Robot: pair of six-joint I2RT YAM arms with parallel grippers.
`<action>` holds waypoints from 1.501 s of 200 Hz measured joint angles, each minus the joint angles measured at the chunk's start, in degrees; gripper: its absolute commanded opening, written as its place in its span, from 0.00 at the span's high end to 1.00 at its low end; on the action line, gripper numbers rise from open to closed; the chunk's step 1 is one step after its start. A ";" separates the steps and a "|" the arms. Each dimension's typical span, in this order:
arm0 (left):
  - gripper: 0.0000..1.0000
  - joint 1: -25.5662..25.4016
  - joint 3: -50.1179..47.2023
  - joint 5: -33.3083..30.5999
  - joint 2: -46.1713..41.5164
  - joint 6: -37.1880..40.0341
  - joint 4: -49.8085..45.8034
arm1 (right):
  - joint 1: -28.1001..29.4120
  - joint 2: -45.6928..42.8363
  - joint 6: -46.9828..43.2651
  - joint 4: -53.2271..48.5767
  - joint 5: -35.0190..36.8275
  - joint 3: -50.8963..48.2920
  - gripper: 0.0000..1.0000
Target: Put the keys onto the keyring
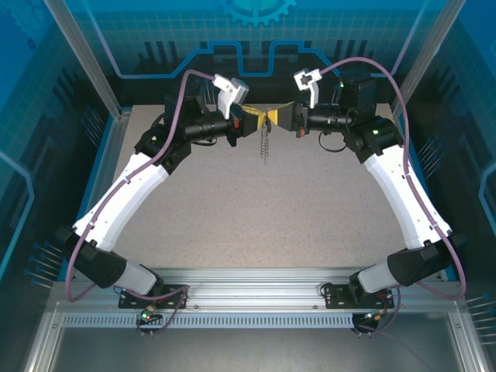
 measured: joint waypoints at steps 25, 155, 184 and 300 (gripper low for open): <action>1.00 -0.24 0.04 -0.04 0.00 0.00 0.04 | -1.27 0.00 0.02 0.04 -0.04 -0.04 1.00; 1.00 -0.26 0.28 -2.34 0.00 -1.60 2.16 | -2.73 -0.04 2.69 3.56 -2.56 -4.33 1.00; 1.00 -0.26 0.28 -2.38 0.00 -3.54 4.22 | -3.02 -0.07 5.33 6.34 -4.44 -4.68 1.00; 1.00 -0.59 0.28 -2.10 0.94 -7.04 10.60 | -4.63 0.37 8.87 8.72 -12.22 -4.79 0.71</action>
